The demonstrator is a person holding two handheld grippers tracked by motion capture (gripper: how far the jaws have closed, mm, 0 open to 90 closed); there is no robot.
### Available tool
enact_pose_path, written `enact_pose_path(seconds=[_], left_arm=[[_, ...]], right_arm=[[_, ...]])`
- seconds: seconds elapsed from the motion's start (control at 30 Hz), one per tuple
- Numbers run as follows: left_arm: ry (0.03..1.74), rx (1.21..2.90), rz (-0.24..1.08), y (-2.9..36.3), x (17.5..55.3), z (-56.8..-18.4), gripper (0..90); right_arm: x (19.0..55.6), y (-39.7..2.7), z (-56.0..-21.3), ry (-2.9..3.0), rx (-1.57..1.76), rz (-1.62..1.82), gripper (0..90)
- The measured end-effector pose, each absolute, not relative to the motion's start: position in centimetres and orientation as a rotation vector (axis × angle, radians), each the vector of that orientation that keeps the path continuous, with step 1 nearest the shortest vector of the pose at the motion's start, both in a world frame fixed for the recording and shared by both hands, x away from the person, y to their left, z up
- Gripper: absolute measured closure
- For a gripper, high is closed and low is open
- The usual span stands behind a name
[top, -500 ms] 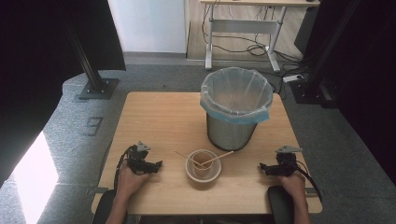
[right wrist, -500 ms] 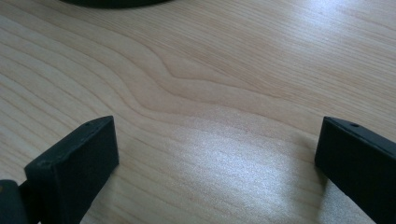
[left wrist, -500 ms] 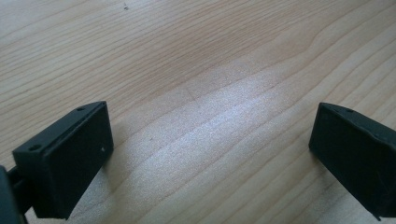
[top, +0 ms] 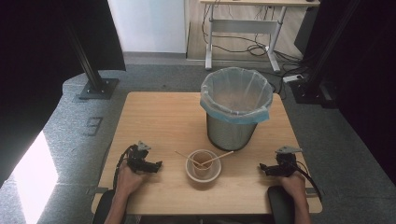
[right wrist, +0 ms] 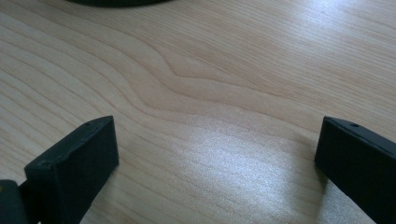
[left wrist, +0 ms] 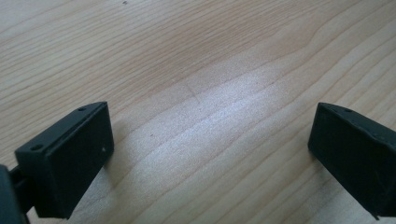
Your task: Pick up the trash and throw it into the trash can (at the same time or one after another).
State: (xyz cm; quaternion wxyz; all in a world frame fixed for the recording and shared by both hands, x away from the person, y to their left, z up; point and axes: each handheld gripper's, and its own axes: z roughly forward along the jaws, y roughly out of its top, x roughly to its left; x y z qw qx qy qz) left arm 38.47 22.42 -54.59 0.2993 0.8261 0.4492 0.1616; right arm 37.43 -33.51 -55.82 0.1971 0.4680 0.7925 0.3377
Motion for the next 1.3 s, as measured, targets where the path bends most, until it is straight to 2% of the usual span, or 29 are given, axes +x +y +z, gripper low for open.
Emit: enact_pose_path(seconds=[0.2, 0.4, 0.77, 1.3], left_arm=[[1.194, 2.208, 0.381, 22.9, 38.2, -53.8, 3.3], [1.136, 2.223, 0.387, 22.7, 37.7, -52.2, 3.8], [0.965, 2.229, 0.353, 20.5, 36.9, -48.0, 5.8], [0.786, 2.261, 0.282, 17.4, 35.9, -44.8, 12.8]], right_arm=[[37.4, -33.5, -55.8, 2.217, 1.313, 0.945, 0.0], [37.4, -33.5, -55.8, 2.216, 1.314, 0.944, 0.0], [37.3, -33.5, -55.8, 2.211, 1.321, 0.942, 0.0], [37.3, -33.5, -55.8, 2.211, 1.321, 0.942, 0.0]])
